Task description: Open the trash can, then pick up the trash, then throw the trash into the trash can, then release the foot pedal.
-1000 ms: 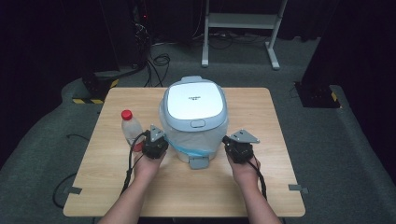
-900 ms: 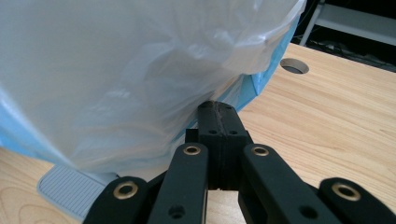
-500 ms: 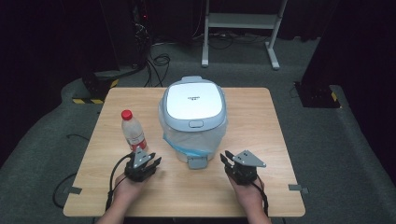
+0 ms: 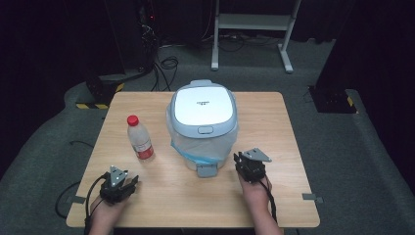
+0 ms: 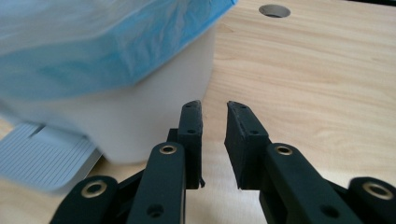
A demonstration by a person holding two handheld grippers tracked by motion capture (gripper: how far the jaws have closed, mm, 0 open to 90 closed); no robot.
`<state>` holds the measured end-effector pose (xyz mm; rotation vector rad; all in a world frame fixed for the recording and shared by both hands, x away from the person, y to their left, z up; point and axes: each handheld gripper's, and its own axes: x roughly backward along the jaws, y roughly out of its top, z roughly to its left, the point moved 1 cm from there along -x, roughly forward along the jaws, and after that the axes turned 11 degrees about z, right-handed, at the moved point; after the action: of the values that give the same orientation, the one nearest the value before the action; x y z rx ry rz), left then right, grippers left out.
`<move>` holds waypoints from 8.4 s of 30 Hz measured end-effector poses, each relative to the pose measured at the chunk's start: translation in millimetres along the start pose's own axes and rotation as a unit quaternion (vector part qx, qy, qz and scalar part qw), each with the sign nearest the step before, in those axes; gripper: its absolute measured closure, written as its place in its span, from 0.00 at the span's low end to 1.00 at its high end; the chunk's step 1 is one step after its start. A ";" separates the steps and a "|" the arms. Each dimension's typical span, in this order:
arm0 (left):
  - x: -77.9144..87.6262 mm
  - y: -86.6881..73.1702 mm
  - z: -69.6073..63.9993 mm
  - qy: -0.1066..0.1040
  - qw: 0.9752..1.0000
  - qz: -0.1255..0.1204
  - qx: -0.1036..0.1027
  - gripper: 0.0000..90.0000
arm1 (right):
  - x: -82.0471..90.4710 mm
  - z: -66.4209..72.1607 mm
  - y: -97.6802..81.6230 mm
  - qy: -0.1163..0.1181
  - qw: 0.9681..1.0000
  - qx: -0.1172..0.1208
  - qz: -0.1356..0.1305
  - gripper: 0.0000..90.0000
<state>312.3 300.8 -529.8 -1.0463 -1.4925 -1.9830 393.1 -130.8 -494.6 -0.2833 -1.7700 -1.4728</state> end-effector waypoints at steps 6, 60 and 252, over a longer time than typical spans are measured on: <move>-3.3 -4.3 6.3 -0.035 0.999 -0.007 0.031 0.48 | -0.4 16.3 6.9 0.013 0.999 0.029 -0.007 0.88; -5.0 -3.3 3.1 -0.075 0.997 -0.004 0.011 0.34 | -21.1 93.2 -9.5 0.091 0.986 0.130 0.048 0.71; 127.0 271.5 -91.8 -0.169 0.913 -0.371 -0.033 0.31 | -27.5 93.3 -14.3 0.091 0.986 0.129 0.058 0.71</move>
<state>404.1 139.4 -277.2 -0.9655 -2.2827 -2.4402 362.3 -42.2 -524.2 -0.1130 -1.7414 -1.1353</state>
